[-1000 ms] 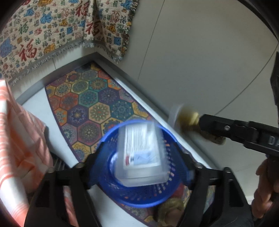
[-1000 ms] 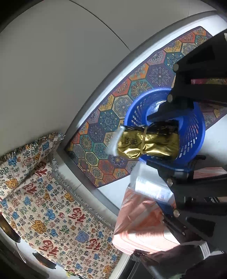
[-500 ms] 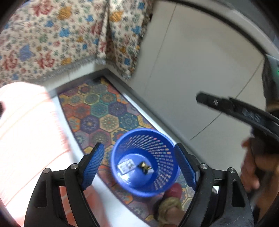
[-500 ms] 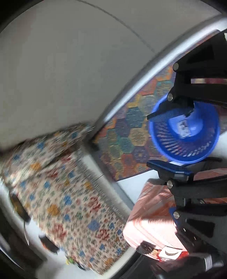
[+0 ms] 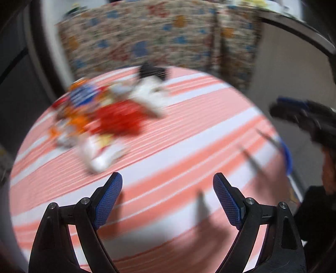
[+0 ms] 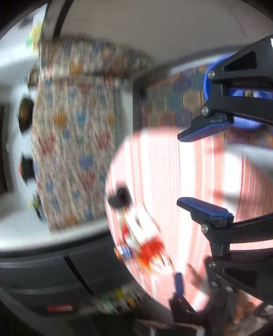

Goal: Collect trash
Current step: 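Return both tools to the table above the remaining trash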

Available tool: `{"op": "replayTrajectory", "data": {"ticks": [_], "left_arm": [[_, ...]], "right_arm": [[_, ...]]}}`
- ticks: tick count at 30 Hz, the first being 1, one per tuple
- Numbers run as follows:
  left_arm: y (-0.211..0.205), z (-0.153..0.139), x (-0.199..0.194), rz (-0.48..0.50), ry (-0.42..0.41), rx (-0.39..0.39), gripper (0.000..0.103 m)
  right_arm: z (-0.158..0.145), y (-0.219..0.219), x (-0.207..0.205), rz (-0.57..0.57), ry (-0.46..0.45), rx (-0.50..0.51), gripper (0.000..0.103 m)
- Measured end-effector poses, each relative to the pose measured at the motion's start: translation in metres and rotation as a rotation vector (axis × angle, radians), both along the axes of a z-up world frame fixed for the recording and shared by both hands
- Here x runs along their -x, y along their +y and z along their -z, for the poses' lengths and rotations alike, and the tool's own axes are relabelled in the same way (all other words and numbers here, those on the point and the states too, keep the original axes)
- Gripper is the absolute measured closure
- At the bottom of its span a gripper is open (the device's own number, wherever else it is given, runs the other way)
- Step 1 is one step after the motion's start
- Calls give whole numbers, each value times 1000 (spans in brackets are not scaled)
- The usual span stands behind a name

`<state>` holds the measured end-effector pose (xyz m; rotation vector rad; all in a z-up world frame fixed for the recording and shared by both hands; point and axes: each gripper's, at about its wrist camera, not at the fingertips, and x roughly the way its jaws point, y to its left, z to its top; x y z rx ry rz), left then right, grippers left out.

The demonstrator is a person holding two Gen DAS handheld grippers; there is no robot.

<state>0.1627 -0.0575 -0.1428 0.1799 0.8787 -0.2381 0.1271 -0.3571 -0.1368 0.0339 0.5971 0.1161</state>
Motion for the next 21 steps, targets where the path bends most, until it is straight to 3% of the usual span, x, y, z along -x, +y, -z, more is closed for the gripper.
{"op": "replayTrajectory", "data": {"ticks": [4,7,14,21], "left_arm": [[40,13,-19,-120,13,-13,13],[57,25,-30,-173,19,-65,13],[78,36,-44,-217,61,41,0],[80,27,-45,-217,6,71,7]], "right_arm": [[24,72,-15,-138,63,93,47],[39,101,-26,-172,108,133,47],[56,123,-45,-179,183,159,46],[56,128,-57,-179,187,182,42]]}}
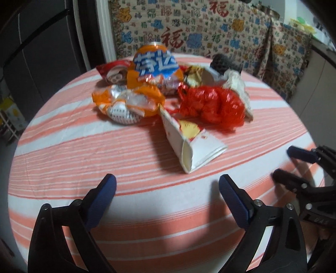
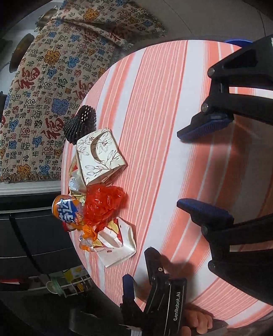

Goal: Collect trash
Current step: 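Return both tools to the table above the remaining trash, then grasp the white paper wrapper with the left gripper while the right gripper grasps the red bag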

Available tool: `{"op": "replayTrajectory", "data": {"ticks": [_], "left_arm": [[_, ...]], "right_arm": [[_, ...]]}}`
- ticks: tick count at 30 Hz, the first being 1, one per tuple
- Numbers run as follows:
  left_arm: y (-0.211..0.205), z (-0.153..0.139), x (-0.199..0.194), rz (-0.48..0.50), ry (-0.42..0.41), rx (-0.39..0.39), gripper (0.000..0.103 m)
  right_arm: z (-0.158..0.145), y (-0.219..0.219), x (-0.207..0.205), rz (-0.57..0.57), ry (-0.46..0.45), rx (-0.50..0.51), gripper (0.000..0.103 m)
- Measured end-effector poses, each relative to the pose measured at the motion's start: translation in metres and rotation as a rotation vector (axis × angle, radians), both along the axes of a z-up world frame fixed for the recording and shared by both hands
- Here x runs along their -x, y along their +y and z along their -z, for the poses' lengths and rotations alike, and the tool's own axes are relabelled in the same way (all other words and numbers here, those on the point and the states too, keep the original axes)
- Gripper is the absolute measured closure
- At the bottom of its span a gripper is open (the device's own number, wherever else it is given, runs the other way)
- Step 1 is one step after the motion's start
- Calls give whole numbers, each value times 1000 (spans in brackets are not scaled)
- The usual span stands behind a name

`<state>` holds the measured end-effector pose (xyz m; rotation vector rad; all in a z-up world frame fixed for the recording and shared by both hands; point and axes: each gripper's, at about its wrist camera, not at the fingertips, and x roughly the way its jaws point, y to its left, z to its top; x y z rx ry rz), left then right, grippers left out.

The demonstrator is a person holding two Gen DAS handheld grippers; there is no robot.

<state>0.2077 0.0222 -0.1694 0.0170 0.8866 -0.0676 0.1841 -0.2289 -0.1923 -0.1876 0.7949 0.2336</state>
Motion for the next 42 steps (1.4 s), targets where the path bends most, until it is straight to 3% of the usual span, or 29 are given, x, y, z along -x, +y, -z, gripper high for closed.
{"op": "replayTrajectory", "data": {"ticks": [3,6,10,19,25,30,35,36,38,42], "left_arm": [[3,-11,-5,-13,-37,42,11],[3,-14,-16,-20,-33,63,29],[3,-5,-23,-1,-1,89,94],[31,-12,13,77,36,129,96],[50,-14,25,59,33,140,95],[64,-16,32,39,30,161,95],[68,-13,35,33,38,168,95],[67,-12,36,33,39,165,95],[66,-11,37,31,38,153,95],[64,-8,35,7,30,122,95]], "right_arm": [[1,1,-2,-3,-15,-1,42],[2,1,-2,-5,-18,0,42],[1,1,-3,-6,-18,-1,42],[0,1,-5,-14,-12,-24,42],[-7,27,-32,-110,41,-75,42],[-20,55,-64,-120,41,-89,42],[-29,61,-80,-59,19,-112,42],[-30,61,-82,-56,23,-125,45],[-29,60,-83,-62,33,-155,74],[-25,58,-65,-65,26,-161,77]]}}
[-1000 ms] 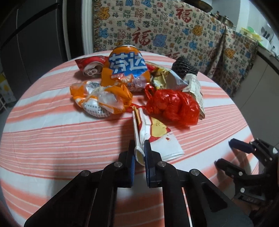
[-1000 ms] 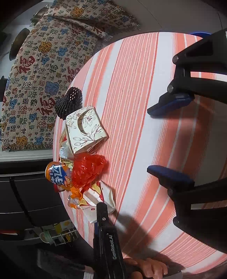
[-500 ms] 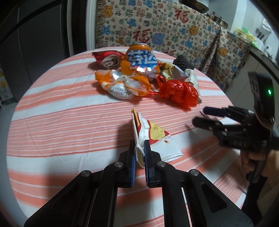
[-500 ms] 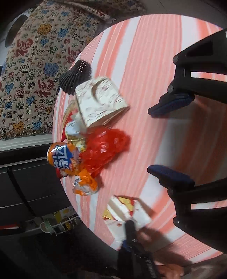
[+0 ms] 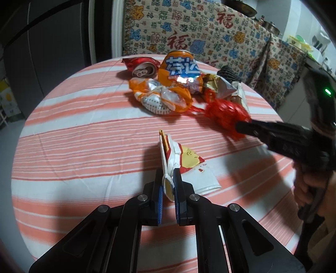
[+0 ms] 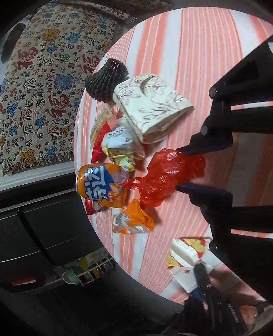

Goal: Collect trash
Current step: 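Grasp the white paper wrapper with the left gripper while the right gripper grasps the red bag, then carry both items over the blue wastebasket and open both grippers to drop them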

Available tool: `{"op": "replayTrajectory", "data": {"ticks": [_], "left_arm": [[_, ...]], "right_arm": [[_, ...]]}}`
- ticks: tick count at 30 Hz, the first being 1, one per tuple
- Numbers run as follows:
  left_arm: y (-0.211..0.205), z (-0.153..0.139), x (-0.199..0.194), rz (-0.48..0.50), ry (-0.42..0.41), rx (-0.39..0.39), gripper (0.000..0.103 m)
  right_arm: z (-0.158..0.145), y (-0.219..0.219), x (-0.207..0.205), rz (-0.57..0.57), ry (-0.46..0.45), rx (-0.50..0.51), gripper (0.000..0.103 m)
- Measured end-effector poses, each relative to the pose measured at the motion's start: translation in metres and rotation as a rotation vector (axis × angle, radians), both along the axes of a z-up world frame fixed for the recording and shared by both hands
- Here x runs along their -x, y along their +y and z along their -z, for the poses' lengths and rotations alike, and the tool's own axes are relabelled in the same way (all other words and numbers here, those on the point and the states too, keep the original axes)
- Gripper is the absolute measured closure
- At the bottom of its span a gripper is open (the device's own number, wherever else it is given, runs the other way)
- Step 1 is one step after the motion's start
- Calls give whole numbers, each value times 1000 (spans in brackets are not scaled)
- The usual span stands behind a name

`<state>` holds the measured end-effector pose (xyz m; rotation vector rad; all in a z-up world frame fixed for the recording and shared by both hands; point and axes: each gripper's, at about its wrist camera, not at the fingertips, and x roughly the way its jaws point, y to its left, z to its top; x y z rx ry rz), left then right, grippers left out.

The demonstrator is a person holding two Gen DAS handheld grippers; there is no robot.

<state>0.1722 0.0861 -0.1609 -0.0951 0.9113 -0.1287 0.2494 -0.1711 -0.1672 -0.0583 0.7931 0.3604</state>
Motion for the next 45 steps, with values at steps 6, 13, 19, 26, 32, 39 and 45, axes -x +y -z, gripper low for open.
{"op": "replayTrajectory", "data": {"ticks": [6,13,19,26,32,39,45], "left_arm": [[1,8,-7,-55,3,-33,72],[9,10,-9,-67,10,-32,60],[5,9,-11,-66,5,-46,59],[-1,4,-13,-7,9,-14,62],[-7,2,-16,11,11,-15,75],[-10,-4,-11,31,-13,-22,97],[-13,-19,-2,40,-53,21,97]], "right_arm": [[7,-1,50,12,-11,31,73],[21,18,56,-50,3,132,38],[24,24,44,-87,7,177,31],[3,24,52,-121,28,133,33],[-5,35,42,-172,56,194,41],[-2,39,35,-163,95,161,72],[-13,7,47,-32,71,49,74]]}}
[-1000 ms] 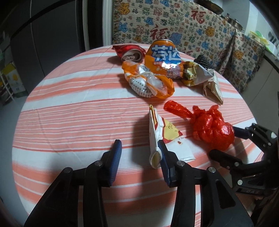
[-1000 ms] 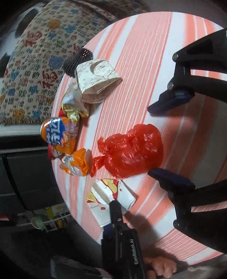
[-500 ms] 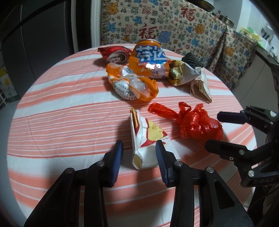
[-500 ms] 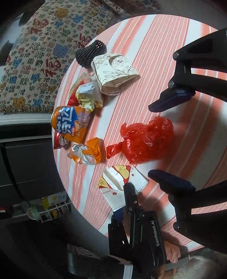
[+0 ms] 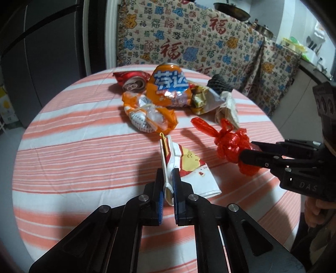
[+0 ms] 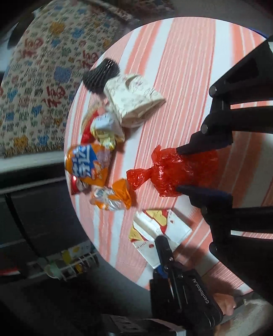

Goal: Collect trash
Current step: 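Carry both items over the blue wastebasket and open both grippers to drop them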

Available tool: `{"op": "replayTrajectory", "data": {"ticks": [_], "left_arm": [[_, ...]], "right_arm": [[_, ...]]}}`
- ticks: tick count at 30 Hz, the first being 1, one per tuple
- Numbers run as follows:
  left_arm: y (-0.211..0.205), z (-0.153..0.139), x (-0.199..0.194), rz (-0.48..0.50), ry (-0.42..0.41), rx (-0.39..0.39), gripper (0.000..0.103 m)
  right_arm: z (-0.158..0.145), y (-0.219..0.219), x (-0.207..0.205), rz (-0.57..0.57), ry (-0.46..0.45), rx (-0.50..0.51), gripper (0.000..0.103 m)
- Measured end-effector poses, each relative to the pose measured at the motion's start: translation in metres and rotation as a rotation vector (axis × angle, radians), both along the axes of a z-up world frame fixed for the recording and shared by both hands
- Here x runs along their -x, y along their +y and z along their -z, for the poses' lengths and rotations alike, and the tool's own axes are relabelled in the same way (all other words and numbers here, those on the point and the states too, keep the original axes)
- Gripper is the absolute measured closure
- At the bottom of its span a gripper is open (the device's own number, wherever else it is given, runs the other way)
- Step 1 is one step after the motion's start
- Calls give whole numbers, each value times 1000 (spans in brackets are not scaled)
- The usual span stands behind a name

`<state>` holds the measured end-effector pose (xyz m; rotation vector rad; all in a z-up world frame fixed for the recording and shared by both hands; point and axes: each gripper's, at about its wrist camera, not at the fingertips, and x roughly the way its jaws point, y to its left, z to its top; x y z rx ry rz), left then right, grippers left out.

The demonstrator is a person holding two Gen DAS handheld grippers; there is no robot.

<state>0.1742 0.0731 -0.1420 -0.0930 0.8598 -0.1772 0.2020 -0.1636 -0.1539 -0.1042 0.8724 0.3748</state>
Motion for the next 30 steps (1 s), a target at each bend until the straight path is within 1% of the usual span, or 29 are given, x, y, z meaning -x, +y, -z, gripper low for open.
{"op": "replayTrajectory", "data": {"ticks": [6,11,16,21,25,30], "left_arm": [[-23,-14,5,41,-22,16,97],[-52,-23,8,85,-34,17,97],[-90,-32,7,148,-42,14,97],[-142,-44,3,241,-51,8,97],[-191,-53,-1,332,-52,13,97],[-252,-58,-11,448,-31,49,97]], "right_arm": [[-15,-36,20,88,-17,-103,74],[-25,-63,33,143,-31,-138,74],[-32,-104,47,234,-59,-160,74],[-36,-143,59,318,-79,-180,74],[-44,-186,71,408,-103,-193,74],[-50,-245,82,537,-119,-198,74]]}}
